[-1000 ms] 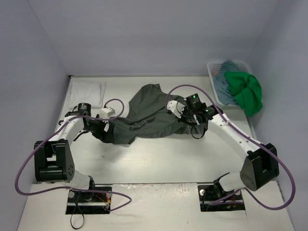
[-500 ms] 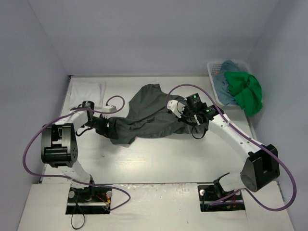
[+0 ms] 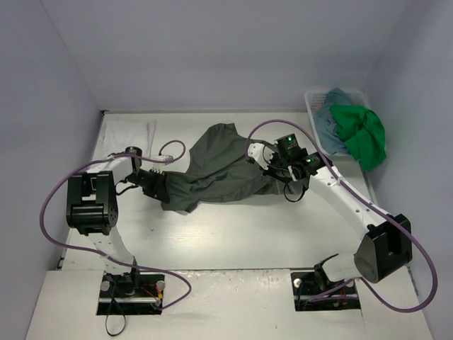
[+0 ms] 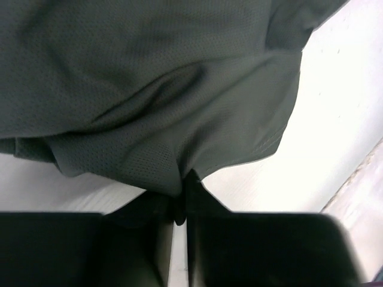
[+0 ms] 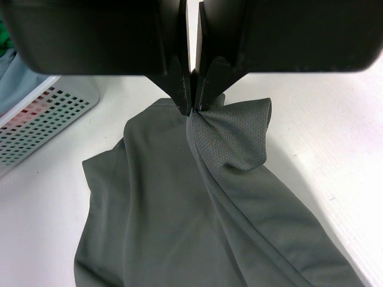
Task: Fold and stack the t-shirts
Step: Flatten the tshirt out
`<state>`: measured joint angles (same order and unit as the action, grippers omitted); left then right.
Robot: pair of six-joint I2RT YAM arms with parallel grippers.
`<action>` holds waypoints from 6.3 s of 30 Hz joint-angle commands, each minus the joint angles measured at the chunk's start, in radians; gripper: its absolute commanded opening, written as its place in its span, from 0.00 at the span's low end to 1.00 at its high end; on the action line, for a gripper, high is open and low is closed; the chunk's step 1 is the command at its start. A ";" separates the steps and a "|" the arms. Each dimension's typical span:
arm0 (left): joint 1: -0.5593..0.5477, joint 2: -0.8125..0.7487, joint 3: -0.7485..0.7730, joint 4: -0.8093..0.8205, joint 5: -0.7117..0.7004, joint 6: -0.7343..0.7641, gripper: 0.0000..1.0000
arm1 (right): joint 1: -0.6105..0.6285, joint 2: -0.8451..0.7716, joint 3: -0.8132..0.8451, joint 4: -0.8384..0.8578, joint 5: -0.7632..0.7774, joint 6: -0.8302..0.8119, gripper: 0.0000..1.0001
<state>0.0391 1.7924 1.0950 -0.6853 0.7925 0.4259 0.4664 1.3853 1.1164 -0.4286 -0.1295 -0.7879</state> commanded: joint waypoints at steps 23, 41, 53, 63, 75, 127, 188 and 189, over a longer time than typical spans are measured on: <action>0.021 -0.208 0.546 -0.200 0.094 -0.148 0.00 | -0.069 -0.069 0.140 0.048 0.054 0.052 0.00; 0.145 -0.412 1.051 -0.152 0.244 -0.515 0.00 | -0.068 -0.339 0.091 0.007 0.010 0.110 0.01; 0.143 -0.390 0.715 -0.014 0.215 -0.504 0.00 | -0.068 0.088 -0.010 0.056 -0.029 0.049 0.40; 0.104 -0.358 0.672 -0.025 0.203 -0.470 0.00 | 0.052 0.170 0.088 0.051 -0.108 0.121 0.40; 0.102 -0.410 0.571 -0.022 0.183 -0.444 0.00 | 0.337 0.299 0.240 0.044 -0.162 0.219 0.33; 0.107 -0.472 0.554 -0.098 0.168 -0.357 0.00 | 0.319 0.138 0.260 0.120 0.163 0.219 0.00; 0.117 -0.906 0.781 -0.015 -0.207 -0.311 0.00 | 0.146 -0.653 0.235 0.149 0.260 0.256 0.00; 0.116 -0.906 0.740 0.006 -0.190 -0.328 0.00 | 0.146 -0.638 0.230 0.140 0.234 0.262 0.00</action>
<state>0.1463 0.8200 1.8996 -0.7765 0.6456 0.1005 0.6102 0.7288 1.3552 -0.4015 0.1444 -0.5323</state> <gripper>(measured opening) 0.003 0.007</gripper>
